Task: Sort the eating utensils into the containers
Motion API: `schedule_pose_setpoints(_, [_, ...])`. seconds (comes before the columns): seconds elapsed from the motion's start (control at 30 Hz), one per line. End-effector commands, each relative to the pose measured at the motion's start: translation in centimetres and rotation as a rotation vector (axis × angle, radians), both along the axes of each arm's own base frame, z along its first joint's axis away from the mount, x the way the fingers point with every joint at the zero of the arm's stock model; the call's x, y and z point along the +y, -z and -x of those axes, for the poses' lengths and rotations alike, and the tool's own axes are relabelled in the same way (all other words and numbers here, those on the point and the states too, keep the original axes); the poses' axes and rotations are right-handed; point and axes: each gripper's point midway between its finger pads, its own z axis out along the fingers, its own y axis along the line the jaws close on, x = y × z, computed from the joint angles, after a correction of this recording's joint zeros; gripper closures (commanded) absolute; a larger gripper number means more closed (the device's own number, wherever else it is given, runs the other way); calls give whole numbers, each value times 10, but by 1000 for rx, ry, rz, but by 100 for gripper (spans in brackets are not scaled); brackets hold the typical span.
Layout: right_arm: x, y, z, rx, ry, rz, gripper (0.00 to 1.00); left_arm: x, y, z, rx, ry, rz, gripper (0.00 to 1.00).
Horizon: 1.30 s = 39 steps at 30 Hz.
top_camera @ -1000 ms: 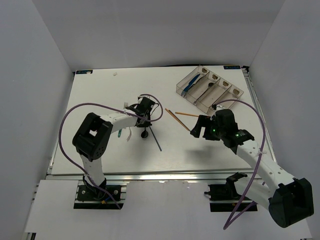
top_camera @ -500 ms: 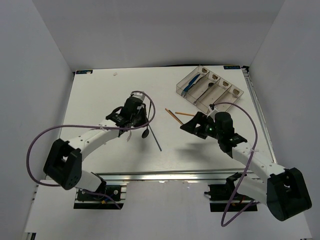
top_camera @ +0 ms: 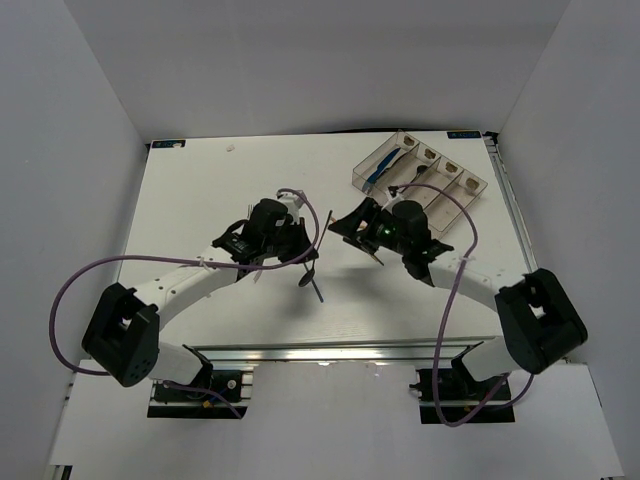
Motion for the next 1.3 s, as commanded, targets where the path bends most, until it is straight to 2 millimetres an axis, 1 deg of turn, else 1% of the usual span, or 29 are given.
schedule_pose_setpoints(0.0, [17, -10, -16, -30, 27, -5, 24, -13, -13, 4, -23, 45, 47, 100])
schedule_pose_setpoints(0.03, [21, -2, -18, -16, 28, 11, 25, -13, -13, 4, -24, 48, 46, 100])
schedule_pose_setpoints(0.07, [23, 0, -20, -12, 29, 18, 29, -15, -14, 5, -26, 55, 50, 100])
schedule_pose_setpoints(0.1, [28, 0, -21, -8, 25, 19, 30, -15, -14, 5, -27, 54, 50, 100])
schedule_pose_setpoints(0.13, [29, 8, -22, 10, 31, 30, 30, -16, -15, 4, -31, 57, 53, 100])
schedule_pose_setpoints(0.3, [46, 15, -20, 24, 2, 34, 47, -19, -14, 3, -35, 81, 41, 100])
schedule_pose_setpoints(0.4, [48, 16, -19, 40, 10, 26, 58, -20, -13, 2, -38, 89, 32, 100])
schedule_pose_setpoints(0.43, [46, 20, -18, 49, 19, 24, 65, -20, -13, 1, -39, 90, 32, 100])
schedule_pose_setpoints(0.5, [47, 17, -17, 49, 20, -1, 74, -21, -15, 0, -46, 97, 28, 100])
schedule_pose_setpoints(0.53, [48, 17, -17, 48, 16, -4, 100, -21, -16, -1, -49, 96, 23, 100])
schedule_pose_setpoints(0.67, [53, 15, -17, 62, 1, -23, 100, -22, -19, -5, -57, 103, 6, 100])
schedule_pose_setpoints(0.7, [52, 17, -19, 67, 7, -18, 100, -21, -24, -7, -62, 97, 0, 99])
schedule_pose_setpoints(0.73, [52, 17, -20, 68, 10, -14, 100, -19, -26, -8, -63, 89, -11, 89])
schedule_pose_setpoints(0.77, [48, 16, -26, 65, 23, -9, 100, -12, -27, -15, -81, 43, -48, 71])
schedule_pose_setpoints(0.8, [43, 18, -29, 77, 36, 5, 100, -6, -30, -18, -90, 13, -70, 13])
schedule_pose_setpoints(0.83, [39, 18, -34, 75, 45, 13, 100, 2, -37, -18, -97, -9, -100, 2])
schedule_pose_setpoints(0.87, [27, 12, -48, 67, 79, 13, 100, 15, -41, -25, -126, -64, -151, 2])
schedule_pose_setpoints(0.9, [18, 17, -53, 87, 97, 39, 100, 33, -39, -22, -112, -109, -222, 2])
schedule_pose_setpoints(0.93, [9, 16, -61, 76, 113, 65, 100, 46, -50, -21, -134, -151, -252, 2])
schedule_pose_setpoints(0.97, [-10, 6, -85, 53, 176, 80, 100, 64, -64, -28, -180, -229, -307, 2])
schedule_pose_setpoints(1.0, [-22, 4, -96, 48, 209, 107, 100, 80, -65, -19, -169, -251, -361, 2])
schedule_pose_setpoints(1.03, [-36, 12, -102, 85, 236, 155, 100, 90, -72, -16, -186, -274, -374, 2])
schedule_pose_setpoints(1.07, [-61, 19, -121, 93, 286, 196, 100, 103, -85, -8, -231, -293, -374, 2])
schedule_pose_setpoints(1.1, [-73, 3, -141, 66, 323, 199, 100, 119, -89, -4, -255, -331, -409, 2])
schedule_pose_setpoints(1.13, [-85, 7, -149, 88, 343, 229, 100, 127, -94, 0, -281, -346, -416, 2])
schedule_pose_setpoints(1.17, [-110, 17, -168, 102, 385, 268, 100, 139, -95, 10, -318, -340, -427, 2])
schedule_pose_setpoints(1.2, [-119, -3, -189, 54, 414, 267, 100, 148, -97, 10, -349, -367, -439, 2])
schedule_pose_setpoints(1.23, [-130, -4, -201, 51, 431, 285, 100, 155, -95, 13, -364, -383, -448, 2])
schedule_pose_setpoints(1.27, [-149, 15, -213, 78, 451, 344, 100, 159, -91, 16, -367, -394, -450, 2])
